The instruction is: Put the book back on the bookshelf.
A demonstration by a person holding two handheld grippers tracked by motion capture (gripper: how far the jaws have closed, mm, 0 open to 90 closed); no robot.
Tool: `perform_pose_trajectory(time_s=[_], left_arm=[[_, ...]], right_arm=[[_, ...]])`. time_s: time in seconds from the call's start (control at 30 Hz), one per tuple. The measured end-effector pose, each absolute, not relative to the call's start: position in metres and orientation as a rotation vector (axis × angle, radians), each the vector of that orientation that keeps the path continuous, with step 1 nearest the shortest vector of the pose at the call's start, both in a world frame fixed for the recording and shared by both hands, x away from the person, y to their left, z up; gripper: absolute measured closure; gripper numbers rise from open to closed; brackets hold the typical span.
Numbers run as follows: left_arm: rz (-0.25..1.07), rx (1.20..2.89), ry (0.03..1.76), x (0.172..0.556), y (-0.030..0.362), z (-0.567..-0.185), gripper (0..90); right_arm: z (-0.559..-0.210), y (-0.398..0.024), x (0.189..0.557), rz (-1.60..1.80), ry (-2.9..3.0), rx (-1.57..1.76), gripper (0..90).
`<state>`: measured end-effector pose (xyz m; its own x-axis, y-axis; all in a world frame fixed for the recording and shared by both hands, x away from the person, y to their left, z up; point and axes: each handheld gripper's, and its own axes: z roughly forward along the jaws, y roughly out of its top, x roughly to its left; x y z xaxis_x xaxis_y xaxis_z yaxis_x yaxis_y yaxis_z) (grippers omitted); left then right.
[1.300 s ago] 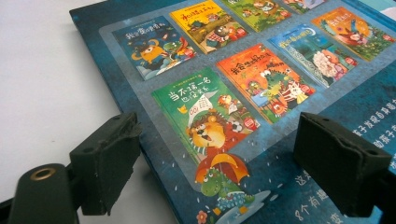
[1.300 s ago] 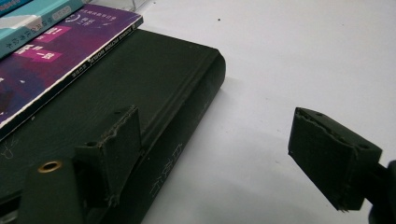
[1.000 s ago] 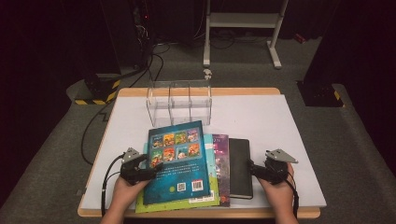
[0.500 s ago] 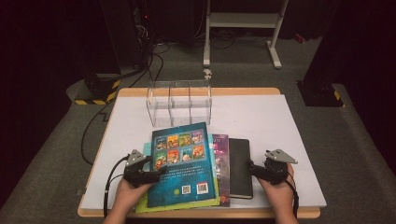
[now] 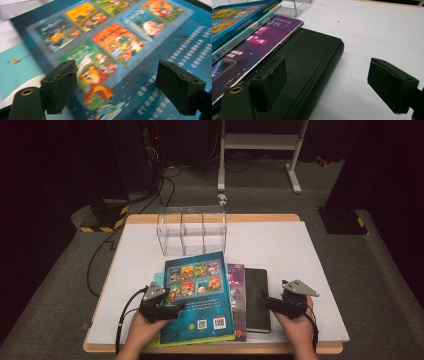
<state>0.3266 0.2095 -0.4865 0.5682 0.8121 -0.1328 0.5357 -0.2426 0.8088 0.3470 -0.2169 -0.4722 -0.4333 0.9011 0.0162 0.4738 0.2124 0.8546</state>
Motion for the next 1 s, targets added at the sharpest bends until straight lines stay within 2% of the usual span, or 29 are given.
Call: perform_pose_trajectory(time_s=[0.13, 0.27, 1.0], left_arm=[[0.387, 1.896, 1.157, 0.326, 0.220, -0.488, 15.7], [0.300, 1.885, 1.211, 0.331, 0.226, -0.491, 13.9], [0.306, 1.891, 1.185, 0.330, 0.219, -0.490, 15.6]], right_arm=[[-0.468, -0.215, 0.343, 1.165, 2.013, 1.247, 18.4], [-0.464, -0.212, 0.341, 1.197, 2.025, 1.229, 15.5], [-0.465, -0.194, 0.339, 1.236, 2.078, 1.176, 16.6]])
